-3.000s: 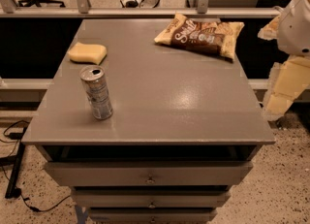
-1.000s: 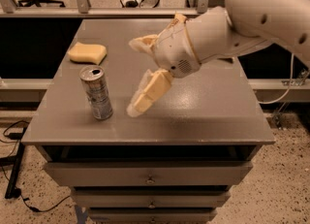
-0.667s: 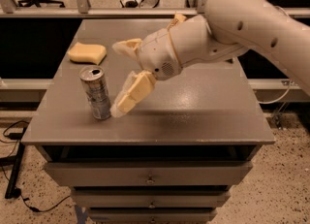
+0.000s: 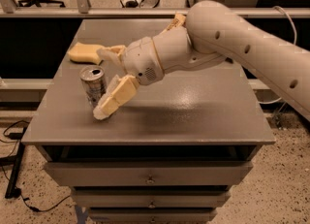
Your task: Knock redbull can over
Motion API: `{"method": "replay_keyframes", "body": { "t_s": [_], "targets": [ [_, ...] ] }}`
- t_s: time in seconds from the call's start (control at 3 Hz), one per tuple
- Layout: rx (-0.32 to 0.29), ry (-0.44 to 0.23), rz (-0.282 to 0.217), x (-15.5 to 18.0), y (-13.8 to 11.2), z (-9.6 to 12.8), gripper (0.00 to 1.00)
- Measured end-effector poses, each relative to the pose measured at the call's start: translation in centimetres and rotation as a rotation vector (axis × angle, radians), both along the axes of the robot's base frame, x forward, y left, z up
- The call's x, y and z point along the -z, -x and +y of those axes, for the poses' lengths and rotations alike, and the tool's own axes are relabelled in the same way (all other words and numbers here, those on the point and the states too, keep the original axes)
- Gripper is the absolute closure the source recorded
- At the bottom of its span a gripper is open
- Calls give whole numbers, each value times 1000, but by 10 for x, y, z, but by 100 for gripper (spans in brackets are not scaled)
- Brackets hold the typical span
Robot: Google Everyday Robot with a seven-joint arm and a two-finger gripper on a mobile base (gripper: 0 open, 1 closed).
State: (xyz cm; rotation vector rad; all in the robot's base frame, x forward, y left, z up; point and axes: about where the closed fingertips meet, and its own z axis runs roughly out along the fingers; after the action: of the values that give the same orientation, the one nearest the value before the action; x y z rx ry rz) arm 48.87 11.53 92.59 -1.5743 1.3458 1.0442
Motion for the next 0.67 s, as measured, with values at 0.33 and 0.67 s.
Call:
{"method": "replay_keyframes", "body": {
  "t_s": [0.33,0.67],
  "targets": [
    [-3,-14,19,9,-4,7,0],
    [-11,-22,33,15,-5,14,18]
  ]
}}
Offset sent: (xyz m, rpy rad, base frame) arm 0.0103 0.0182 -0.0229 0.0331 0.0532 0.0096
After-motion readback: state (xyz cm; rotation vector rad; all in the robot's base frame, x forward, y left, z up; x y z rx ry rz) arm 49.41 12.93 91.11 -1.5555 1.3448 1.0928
